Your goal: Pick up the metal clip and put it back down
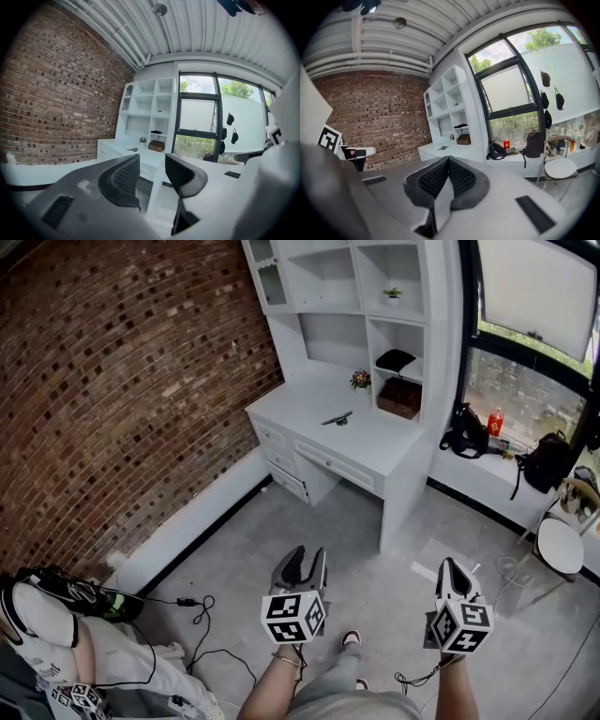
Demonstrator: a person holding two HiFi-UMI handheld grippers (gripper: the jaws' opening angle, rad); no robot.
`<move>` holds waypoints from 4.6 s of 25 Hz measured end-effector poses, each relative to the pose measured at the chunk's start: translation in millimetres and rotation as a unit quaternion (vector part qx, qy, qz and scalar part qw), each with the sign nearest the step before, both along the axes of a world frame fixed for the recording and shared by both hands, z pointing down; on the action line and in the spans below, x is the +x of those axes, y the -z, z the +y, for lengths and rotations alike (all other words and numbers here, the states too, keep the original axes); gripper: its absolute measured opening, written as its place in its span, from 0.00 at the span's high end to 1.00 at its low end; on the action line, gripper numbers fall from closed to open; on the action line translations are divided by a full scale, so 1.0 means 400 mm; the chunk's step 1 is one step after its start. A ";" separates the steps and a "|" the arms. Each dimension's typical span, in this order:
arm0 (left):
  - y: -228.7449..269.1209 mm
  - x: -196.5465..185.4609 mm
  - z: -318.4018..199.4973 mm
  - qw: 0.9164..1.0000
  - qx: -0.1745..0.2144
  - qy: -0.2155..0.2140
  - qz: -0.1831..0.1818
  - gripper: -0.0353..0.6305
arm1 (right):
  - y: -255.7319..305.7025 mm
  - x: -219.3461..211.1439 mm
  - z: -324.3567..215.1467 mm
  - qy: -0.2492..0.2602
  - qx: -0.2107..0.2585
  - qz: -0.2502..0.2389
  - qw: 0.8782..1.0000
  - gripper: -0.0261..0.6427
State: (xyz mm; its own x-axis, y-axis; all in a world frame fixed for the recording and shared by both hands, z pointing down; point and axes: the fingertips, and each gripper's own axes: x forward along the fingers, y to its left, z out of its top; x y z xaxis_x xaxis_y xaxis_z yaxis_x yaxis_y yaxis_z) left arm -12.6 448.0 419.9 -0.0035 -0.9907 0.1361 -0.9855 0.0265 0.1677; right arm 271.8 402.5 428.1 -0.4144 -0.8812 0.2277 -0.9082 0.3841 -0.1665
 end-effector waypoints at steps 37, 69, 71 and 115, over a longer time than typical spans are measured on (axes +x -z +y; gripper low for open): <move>-0.119 -0.206 -0.834 0.998 -0.048 -0.015 0.028 0.70 | -0.050 -0.046 -0.814 -0.078 -0.049 0.014 0.996 0.96; -0.126 -0.357 -1.379 0.988 -0.079 0.134 0.010 0.70 | -0.077 -0.334 -1.621 0.126 -0.069 0.030 0.989 0.96; -0.134 -0.373 -1.394 0.988 -0.078 0.130 0.008 0.70 | -0.095 -0.347 -1.634 0.127 -0.077 0.035 0.988 0.96; -0.598 -0.410 -1.844 0.817 -0.321 -0.277 -0.390 0.71 | -0.279 -0.343 -1.679 0.019 -0.177 0.087 0.980 0.96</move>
State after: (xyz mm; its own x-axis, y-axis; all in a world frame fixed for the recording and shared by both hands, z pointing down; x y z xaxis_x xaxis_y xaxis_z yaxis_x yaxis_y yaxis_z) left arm -176.5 -289.8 659.3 0.0877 -0.5953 0.7987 -0.6765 -0.6241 -0.3909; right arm 134.7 -269.3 539.6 -0.3738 -0.7182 0.5869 -0.9206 0.3643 -0.1406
